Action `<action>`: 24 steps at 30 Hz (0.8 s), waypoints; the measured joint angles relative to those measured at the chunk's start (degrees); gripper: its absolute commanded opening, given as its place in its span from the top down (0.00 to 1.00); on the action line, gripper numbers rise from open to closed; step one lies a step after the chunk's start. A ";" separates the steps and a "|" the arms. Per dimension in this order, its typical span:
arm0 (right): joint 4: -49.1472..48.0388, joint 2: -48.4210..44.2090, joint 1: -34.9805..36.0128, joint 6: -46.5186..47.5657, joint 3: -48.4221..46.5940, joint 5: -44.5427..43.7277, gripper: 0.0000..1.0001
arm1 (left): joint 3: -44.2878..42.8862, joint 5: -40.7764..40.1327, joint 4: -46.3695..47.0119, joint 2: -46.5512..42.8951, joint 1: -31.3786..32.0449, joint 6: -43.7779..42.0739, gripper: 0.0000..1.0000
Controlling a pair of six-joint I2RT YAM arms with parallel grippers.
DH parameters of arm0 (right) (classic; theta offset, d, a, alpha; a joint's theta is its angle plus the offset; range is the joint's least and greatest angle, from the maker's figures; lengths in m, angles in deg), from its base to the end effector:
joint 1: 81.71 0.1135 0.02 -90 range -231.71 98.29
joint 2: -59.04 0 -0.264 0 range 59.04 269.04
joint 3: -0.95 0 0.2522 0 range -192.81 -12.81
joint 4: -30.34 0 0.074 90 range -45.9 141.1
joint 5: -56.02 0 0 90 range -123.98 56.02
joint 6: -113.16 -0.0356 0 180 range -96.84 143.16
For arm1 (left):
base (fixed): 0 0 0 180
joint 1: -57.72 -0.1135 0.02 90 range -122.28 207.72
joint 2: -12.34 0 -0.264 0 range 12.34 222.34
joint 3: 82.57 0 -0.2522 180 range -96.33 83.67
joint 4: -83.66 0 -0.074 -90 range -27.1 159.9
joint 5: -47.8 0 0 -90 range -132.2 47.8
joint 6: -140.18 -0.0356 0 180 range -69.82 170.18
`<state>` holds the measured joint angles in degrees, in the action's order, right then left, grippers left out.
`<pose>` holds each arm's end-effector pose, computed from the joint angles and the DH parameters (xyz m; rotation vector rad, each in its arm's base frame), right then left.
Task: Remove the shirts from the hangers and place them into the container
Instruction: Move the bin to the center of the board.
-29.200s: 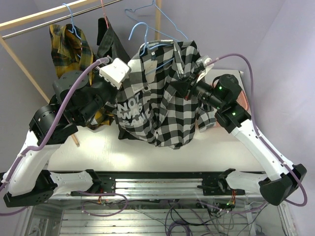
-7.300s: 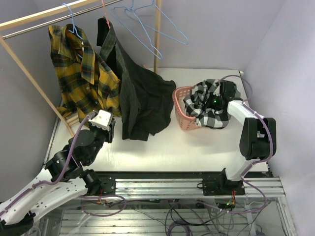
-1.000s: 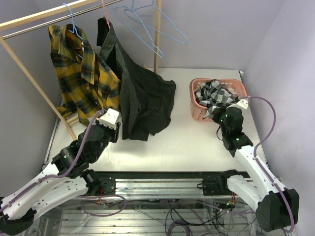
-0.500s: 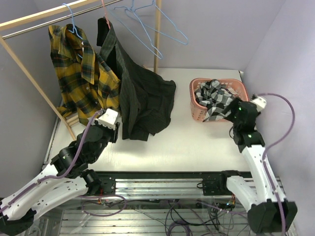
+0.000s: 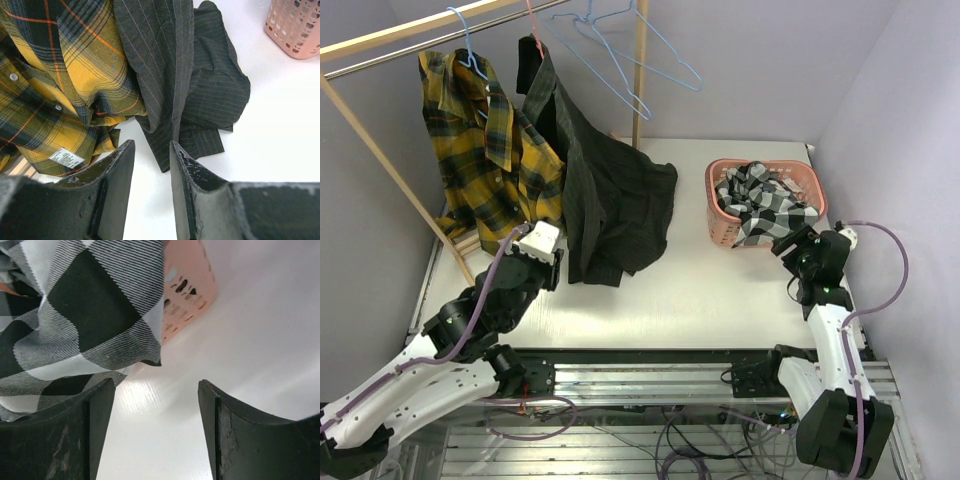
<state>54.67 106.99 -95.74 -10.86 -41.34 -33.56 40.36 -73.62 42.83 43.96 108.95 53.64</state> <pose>0.1835 -0.0456 0.2299 0.8516 1.9214 0.2182 0.0918 -0.0847 0.3326 0.3682 1.7646 -0.1766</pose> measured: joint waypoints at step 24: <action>-18.62 -1.60 -0.20 3.10 6.88 7.76 0.63 | 0.00 0.00 0.02 -0.59 0.00 -0.02 0.54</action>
<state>36.05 105.39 -95.93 -7.76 -34.46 -25.80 40.36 -73.62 42.85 43.37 108.95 53.62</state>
